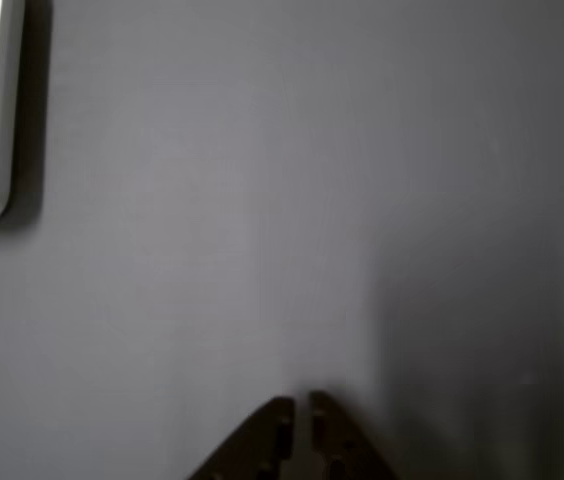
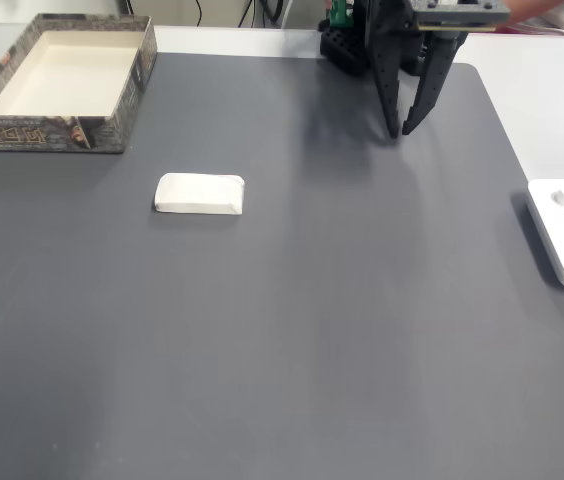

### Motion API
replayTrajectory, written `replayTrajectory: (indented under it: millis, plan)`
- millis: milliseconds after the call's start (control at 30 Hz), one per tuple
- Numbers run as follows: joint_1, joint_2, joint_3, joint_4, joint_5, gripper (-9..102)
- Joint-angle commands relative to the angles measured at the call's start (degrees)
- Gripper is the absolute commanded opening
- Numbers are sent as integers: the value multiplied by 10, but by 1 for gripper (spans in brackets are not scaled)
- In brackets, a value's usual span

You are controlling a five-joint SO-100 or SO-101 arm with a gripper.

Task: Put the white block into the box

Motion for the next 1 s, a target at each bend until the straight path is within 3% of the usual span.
replayTrajectory:
  millis: [0, 600, 967]
  plan:
    - [7, 20, 11, 3, -4, -2]
    - [10, 17, 11, 2, -1, -2]
    - [42, -106, -56, -26, -4, -2]
